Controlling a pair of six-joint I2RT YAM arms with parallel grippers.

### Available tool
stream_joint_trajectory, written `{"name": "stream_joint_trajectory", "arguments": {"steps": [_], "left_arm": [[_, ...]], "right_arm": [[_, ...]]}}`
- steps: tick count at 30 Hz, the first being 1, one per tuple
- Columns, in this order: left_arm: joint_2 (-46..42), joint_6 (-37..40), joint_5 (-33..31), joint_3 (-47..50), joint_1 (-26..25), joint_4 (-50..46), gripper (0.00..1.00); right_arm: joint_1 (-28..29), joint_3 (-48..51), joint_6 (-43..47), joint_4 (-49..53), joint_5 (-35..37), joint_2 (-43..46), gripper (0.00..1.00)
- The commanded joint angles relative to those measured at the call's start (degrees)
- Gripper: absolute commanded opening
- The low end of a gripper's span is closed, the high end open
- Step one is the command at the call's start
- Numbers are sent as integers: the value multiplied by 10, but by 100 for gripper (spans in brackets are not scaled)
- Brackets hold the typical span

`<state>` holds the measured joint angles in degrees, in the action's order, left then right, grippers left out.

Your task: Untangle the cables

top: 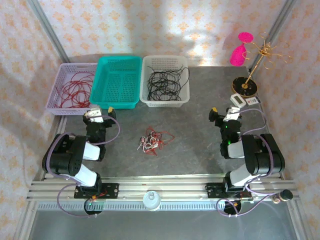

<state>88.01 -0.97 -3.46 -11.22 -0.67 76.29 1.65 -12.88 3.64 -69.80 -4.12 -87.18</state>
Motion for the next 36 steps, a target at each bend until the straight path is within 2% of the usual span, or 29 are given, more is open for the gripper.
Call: {"name": "stream_joint_trajectory", "arguments": {"steps": [1, 36], "left_arm": [[0, 6, -5, -8, 0, -1, 99], [0, 9, -7, -8, -2, 1, 99]], "right_arm": [[-4, -6, -6, -5, 0, -1, 100], [3, -2, -3, -10, 15, 2, 100]]}}
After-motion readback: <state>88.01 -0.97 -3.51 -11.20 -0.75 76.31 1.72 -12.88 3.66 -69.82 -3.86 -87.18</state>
